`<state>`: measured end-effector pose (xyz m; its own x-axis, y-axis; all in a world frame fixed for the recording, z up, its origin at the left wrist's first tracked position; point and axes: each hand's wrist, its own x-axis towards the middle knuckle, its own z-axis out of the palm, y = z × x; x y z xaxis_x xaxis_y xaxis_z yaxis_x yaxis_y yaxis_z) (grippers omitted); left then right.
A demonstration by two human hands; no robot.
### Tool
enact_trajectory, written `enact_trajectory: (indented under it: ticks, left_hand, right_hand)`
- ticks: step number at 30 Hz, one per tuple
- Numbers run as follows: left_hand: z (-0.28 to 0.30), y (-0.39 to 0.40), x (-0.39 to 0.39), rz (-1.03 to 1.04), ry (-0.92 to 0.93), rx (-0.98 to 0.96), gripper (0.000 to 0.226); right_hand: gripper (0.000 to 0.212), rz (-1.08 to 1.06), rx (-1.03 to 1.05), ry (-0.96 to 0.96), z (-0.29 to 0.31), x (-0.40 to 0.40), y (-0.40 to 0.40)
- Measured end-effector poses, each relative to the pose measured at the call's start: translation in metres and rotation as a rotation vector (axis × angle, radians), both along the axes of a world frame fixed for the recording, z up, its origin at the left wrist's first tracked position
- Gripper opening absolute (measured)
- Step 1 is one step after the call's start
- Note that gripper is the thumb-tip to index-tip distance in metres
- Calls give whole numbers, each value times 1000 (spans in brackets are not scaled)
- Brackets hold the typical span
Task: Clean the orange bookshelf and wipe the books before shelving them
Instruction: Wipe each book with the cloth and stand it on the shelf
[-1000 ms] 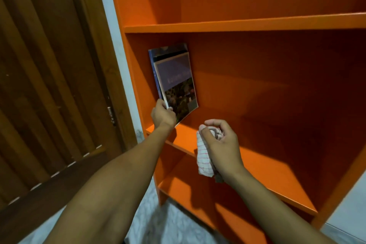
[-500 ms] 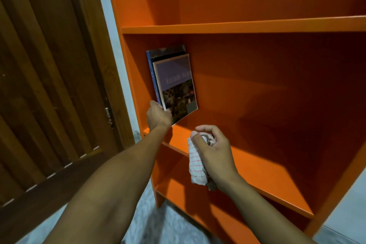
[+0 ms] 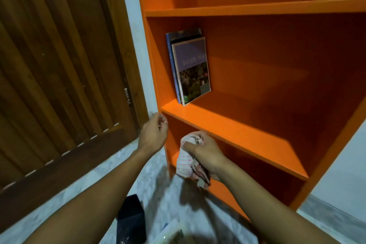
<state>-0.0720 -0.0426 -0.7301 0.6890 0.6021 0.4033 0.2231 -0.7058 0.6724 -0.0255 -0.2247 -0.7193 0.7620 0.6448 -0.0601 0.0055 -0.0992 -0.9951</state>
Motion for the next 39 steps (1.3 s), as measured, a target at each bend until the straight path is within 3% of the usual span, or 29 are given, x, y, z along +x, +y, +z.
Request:
enact_trajectory:
  ticks: [3,6,12,17,20,25,33,39]
  left_hand:
    - [-50,2,-50,2,91,-42,7]
    - [-114,4,-98,-25,303,-153,11]
    - [-243,-9,-162,-97,805,-412,59]
    - [-300,-32,-181,-92,1016,-428,88]
    - [-315,-47,-184,-88,1157,-319,98]
    - [-325,-47,-181,-39,1166,-271,106]
    - [-329,-56,-196,71,1165,-370,112]
    - [-329,-51,-204,82,1169,-426,86]
  right_hand:
    - [29,58,-124,35,-19,-14,9]
    - [32,115,-204,29,-44,-29,18]
    - [39,281,-308,46,-88,-52,24]
    - [30,345,-341,-51,-104,-58,36]
    - [24,336,-287,-97,-108,-63,38]
    - [21,343,-252,-91,-110,-61,36]
    - [24,336,-261,-97,-104,-60,28]
    - [26,337,-291,-2,-99,-60,26]
